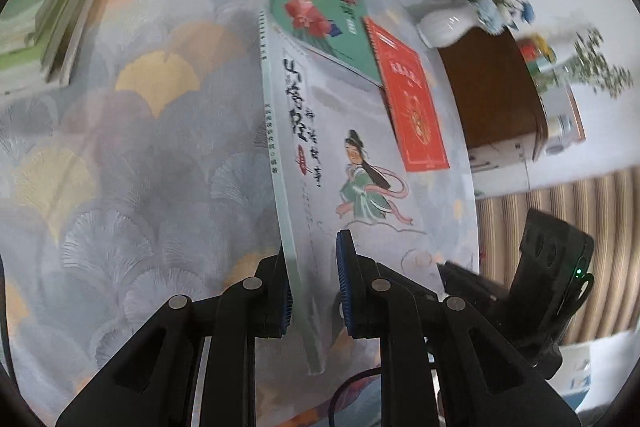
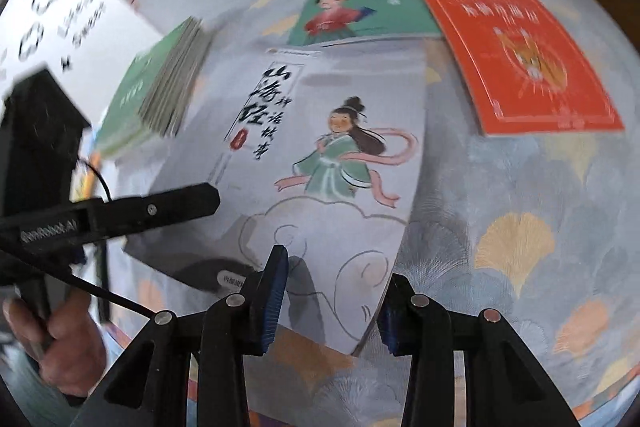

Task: Organize books
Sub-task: 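Lift the white book and carry it toward the stack with the left gripper, then lower the white book onto the stack and open the left gripper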

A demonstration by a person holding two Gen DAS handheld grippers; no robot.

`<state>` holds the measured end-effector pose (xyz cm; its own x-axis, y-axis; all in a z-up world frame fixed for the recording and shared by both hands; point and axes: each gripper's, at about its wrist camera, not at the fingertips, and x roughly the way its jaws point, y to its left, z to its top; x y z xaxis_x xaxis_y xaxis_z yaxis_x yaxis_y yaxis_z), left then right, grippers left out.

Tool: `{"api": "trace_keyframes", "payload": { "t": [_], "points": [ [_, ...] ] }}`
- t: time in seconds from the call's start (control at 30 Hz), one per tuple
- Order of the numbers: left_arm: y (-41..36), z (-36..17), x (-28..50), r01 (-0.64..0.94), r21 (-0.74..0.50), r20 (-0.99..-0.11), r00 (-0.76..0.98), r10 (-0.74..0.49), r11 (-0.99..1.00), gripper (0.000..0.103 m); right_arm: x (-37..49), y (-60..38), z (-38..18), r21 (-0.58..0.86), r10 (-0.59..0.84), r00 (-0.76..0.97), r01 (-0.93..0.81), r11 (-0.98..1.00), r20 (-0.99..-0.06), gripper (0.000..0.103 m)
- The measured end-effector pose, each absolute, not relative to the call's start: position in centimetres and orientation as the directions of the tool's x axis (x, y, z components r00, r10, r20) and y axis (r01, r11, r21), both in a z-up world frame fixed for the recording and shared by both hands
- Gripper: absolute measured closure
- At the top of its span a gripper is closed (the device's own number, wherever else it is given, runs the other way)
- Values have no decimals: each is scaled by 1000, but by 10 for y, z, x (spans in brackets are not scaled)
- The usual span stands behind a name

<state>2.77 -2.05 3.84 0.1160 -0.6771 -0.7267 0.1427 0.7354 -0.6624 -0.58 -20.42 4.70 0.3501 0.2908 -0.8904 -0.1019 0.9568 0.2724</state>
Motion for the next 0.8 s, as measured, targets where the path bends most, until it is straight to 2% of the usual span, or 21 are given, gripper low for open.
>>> {"api": "trace_keyframes", "payload": {
  "t": [0.13,0.37,0.5,0.63,0.8],
  "points": [
    [-13,46,23,178,-690,-693,119,-711,702,88,-18,-185,58,156,223,383,-198,968,-896,64],
    [-3,71,19,230,-702,-648,187,-738,675,88,-25,-170,84,143,237,443,-235,962,-865,64],
    [8,89,22,245,-713,-613,236,-754,657,86,-21,-157,110,90,218,502,-267,959,-837,64],
    [32,112,28,248,-730,-563,309,-766,637,86,-13,-144,136,86,250,542,-308,947,-802,64],
    [82,135,39,210,-717,-540,436,-720,665,85,16,-107,157,117,333,549,-392,913,-767,63]
  ]
}}
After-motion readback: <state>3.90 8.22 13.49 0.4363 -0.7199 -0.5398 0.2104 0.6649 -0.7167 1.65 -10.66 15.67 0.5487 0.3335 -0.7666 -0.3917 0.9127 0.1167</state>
